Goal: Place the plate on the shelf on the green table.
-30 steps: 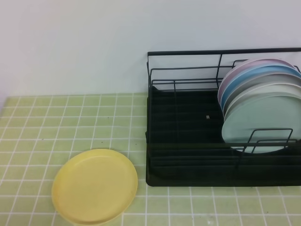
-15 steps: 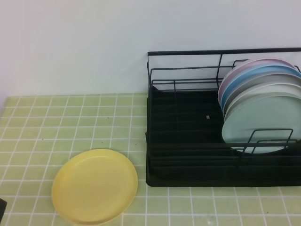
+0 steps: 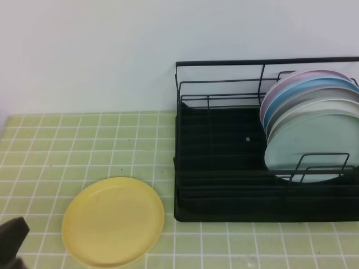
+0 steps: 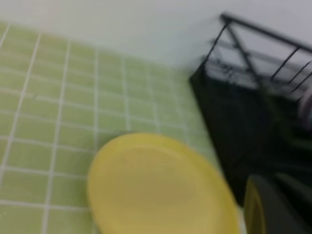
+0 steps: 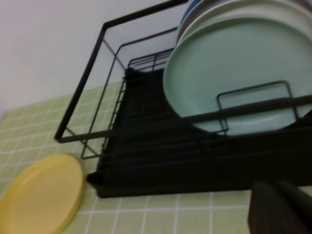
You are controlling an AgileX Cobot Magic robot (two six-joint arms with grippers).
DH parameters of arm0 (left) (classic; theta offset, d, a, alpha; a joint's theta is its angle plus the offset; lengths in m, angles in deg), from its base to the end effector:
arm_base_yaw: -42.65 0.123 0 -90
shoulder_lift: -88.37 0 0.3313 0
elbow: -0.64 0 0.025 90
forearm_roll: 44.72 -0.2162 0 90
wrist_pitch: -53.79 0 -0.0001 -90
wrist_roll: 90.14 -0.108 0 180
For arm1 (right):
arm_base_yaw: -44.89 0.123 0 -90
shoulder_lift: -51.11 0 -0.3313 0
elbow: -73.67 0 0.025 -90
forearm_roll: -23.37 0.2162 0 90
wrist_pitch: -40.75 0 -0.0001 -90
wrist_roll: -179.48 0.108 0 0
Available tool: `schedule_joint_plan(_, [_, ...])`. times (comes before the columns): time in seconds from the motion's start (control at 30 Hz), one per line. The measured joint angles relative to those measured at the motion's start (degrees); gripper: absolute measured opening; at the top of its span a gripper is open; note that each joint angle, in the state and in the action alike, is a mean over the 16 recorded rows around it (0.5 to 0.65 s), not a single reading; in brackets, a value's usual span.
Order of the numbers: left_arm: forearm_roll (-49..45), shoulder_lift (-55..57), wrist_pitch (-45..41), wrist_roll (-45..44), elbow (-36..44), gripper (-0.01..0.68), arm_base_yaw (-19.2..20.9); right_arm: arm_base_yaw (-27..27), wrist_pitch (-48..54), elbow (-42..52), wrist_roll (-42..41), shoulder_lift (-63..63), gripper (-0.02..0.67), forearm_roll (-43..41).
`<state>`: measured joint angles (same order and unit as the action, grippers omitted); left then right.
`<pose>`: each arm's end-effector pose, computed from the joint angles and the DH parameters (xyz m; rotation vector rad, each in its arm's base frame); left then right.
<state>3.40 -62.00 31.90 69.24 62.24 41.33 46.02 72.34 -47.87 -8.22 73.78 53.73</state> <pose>0.0276 -0.0307 0.2781 -0.1955 1.8733 -0.5822 0.0019 0.0287 0.2746 0.1126 1.9183 0.4899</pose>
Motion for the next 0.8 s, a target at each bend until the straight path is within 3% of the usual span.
schedule_joint_plan(0.33, [-10.91,25.21,-3.13,2.18,-13.77,-0.002,0.13,0.01,6.87,-0.05,-3.32,0.15,-0.004,2.81])
schedule_joint_plan(0.8, [-14.79,54.77,-22.53,-4.69,-33.84,0.000,6.60,1.72,7.83,-0.05,-8.91,0.15,-0.004,3.47])
